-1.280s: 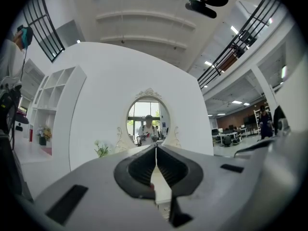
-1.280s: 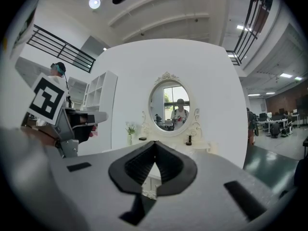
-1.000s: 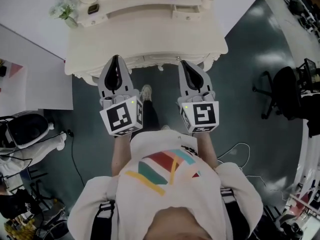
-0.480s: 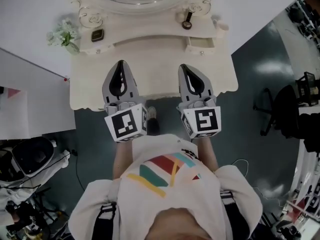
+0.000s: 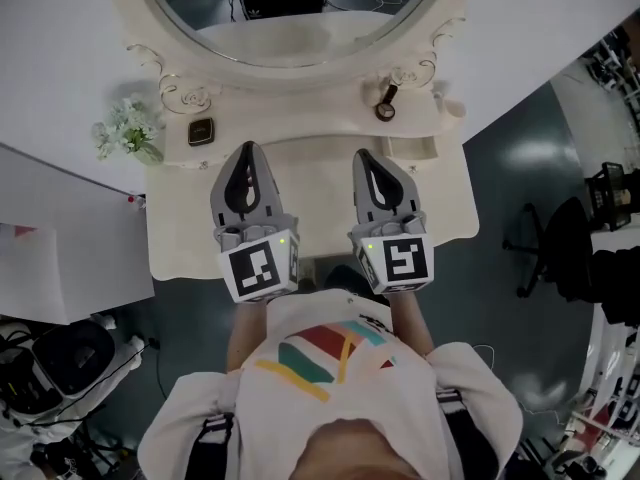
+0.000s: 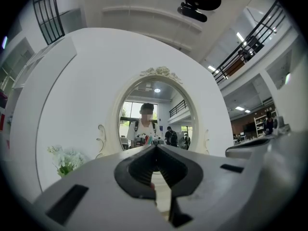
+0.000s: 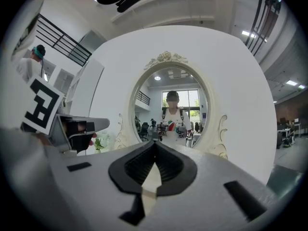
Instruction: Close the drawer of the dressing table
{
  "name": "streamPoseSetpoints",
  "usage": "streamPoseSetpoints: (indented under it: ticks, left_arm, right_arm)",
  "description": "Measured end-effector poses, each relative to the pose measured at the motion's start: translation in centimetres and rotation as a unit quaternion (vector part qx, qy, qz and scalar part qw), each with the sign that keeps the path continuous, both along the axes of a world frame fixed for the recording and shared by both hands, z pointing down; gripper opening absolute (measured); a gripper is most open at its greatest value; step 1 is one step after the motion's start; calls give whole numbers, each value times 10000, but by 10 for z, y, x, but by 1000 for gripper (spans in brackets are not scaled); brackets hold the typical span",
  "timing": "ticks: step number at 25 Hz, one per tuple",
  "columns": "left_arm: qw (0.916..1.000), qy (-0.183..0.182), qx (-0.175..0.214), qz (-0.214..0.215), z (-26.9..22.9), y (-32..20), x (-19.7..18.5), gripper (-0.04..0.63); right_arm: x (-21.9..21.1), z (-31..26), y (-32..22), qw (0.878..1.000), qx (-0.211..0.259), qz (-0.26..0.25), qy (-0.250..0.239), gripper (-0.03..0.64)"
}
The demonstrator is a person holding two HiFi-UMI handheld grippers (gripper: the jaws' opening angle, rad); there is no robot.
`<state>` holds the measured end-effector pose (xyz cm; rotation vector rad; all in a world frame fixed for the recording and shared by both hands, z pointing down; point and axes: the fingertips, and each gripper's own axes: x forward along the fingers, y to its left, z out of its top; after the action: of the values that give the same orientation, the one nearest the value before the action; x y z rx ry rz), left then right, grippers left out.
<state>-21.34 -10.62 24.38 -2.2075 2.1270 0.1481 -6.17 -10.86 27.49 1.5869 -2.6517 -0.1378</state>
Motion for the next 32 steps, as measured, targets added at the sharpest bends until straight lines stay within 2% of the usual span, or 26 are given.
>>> streamPoseSetpoints:
  ticks: [10,14,18,22,27,32]
  left_arm:
    - [9992,-210,-292,-193,19,-25,13,6]
    - [9992,-226,-267,-199,17,-29,20,6]
    - [9996,-190,28,-227,16,-35,23,6]
    - [9995,-187,-234,-97,22,-38,33,6]
    - [9998,-10,-151,104,23,-48,51,6]
    - [9988,-82,-250,416,33,-54,78,7]
  right_arm:
    - [7,7,-40,9992,-115,-246,-287,0]
    - [6,8,-44,9989,-134,-347,-302,0]
    - [8,8,-45,9986,-121,-379,-358,0]
    - [12,11,-47,9981,-184,-419,-405,0]
    - [24,17,-50,9985,-275,-321,-354,1]
    - [48,34,-53,9984,-459,-133,-299,10]
